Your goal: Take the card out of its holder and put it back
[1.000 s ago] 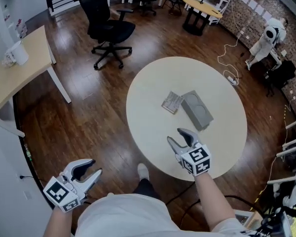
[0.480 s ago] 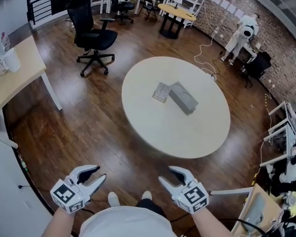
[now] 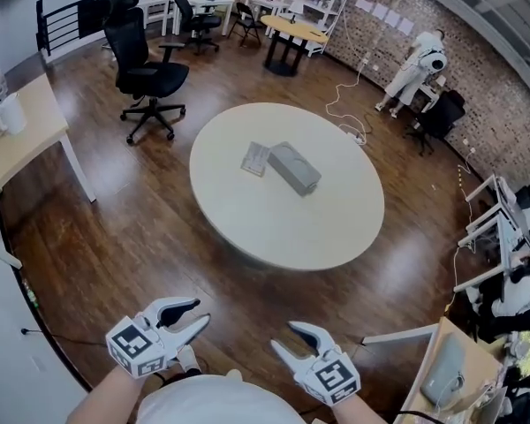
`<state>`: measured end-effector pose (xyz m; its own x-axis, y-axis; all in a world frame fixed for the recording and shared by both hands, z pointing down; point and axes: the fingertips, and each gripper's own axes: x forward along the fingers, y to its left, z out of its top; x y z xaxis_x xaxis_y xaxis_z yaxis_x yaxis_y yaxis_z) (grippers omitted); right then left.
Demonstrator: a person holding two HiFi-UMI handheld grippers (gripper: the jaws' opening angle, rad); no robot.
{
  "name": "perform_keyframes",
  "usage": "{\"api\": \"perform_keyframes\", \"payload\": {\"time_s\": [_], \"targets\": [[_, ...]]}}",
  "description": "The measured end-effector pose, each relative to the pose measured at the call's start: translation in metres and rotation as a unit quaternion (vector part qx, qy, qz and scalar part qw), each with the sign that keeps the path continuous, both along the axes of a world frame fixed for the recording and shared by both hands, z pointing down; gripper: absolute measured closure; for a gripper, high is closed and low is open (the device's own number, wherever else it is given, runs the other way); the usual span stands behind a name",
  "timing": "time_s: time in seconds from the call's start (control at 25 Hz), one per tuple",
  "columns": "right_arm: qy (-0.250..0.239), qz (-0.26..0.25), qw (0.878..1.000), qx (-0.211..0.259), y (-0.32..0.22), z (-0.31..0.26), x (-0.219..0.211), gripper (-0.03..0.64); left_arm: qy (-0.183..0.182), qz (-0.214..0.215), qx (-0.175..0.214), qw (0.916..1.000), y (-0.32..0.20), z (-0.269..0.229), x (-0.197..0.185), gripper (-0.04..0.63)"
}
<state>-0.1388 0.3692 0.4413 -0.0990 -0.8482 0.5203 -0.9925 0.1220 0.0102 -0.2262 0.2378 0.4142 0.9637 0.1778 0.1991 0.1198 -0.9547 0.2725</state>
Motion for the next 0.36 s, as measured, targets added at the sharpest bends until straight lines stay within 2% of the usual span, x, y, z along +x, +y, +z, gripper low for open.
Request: {"api": "perform_keyframes", "payload": {"time_s": [0.16, 0.36], "targets": [[-0.011, 0.008, 1.000, 0.008, 0.043, 0.009, 0.004, 0.431, -0.002, 0.013, 0.009, 0.9999, 0.047, 0.001, 0.017, 0.454], [-0.009, -0.006, 1.000, 0.014, 0.075, 0.024, 0.002, 0.434, -0.018, 0.014, 0.023, 0.9995, 0.082, 0.021, 0.010, 0.454]]}}
